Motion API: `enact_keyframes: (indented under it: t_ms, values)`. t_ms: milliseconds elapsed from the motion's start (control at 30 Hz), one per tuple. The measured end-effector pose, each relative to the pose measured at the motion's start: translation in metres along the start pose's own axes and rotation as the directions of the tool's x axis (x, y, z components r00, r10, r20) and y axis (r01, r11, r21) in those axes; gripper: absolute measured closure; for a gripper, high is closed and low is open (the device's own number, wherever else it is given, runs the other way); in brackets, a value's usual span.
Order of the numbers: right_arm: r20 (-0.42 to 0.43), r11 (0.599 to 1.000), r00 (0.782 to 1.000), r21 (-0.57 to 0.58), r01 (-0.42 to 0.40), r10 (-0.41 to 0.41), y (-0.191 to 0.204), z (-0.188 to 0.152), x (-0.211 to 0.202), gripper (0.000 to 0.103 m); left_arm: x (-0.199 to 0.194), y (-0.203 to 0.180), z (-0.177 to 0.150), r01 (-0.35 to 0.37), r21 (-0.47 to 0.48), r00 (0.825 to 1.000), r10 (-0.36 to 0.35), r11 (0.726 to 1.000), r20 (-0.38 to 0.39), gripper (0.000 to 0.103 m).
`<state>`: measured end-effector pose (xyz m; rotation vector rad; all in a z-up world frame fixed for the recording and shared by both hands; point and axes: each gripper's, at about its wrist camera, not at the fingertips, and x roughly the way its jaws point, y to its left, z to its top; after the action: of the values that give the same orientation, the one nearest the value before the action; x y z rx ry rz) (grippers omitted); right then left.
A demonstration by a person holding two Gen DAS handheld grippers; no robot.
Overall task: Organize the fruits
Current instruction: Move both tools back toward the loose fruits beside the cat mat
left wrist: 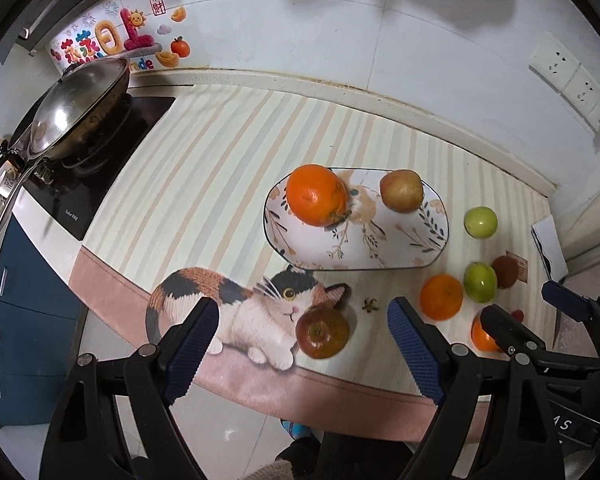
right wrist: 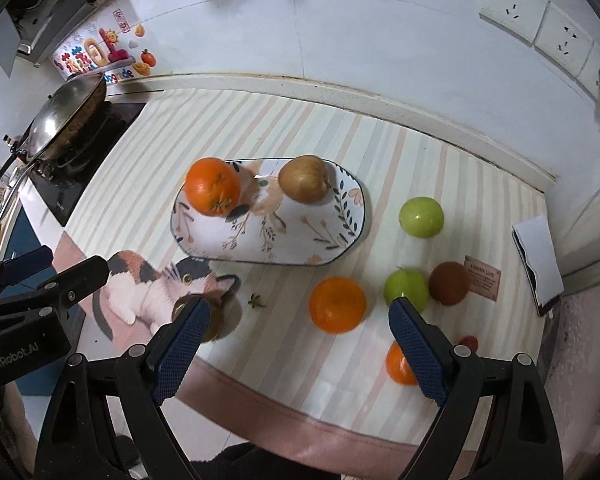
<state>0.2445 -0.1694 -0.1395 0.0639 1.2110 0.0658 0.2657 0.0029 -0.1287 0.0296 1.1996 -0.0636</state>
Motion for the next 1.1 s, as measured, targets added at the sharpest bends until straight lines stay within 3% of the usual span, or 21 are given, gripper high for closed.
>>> enact_keyframes:
  t_ms: [233,367,600,767,1000,1100]
  values:
    - [0.022,0.999,0.999,0.021,-0.033,0.032,0.005,-0.013,-0.024,0.01,-0.014,0.002,-0.013,0.028,-0.014,1.0,-0.028,0.999,0.007,0.017]
    - [0.019,0.998,0.999,0.054,-0.036,0.035,-0.005,-0.012,-0.02,0.01,-0.003,0.003,-0.014,0.016,-0.027,1.0,-0.017,1.0,-0.016,0.017]
    - [-0.071,0.992,0.996,0.12,-0.035,0.044,-0.043,-0.008,0.048,0.01,0.066,-0.002,-0.023,-0.021,-0.016,0.986,0.018,1.0,-0.169,0.017]
    - [-0.153,0.993,0.987,0.112,-0.023,0.04,-0.056,-0.009,0.107,0.01,0.125,-0.013,-0.032,-0.032,0.002,0.953,0.031,1.0,-0.302,0.017]
    - [-0.232,0.998,0.973,0.062,0.018,-0.003,-0.055,-0.007,0.164,0.01,0.168,-0.031,-0.038,-0.025,0.012,0.922,0.028,1.0,-0.385,0.017]
    - [-0.236,0.999,0.972,0.053,0.004,0.009,-0.052,-0.005,0.175,0.014,0.177,-0.036,-0.038,-0.03,0.022,0.92,0.036,0.999,-0.389,0.017]
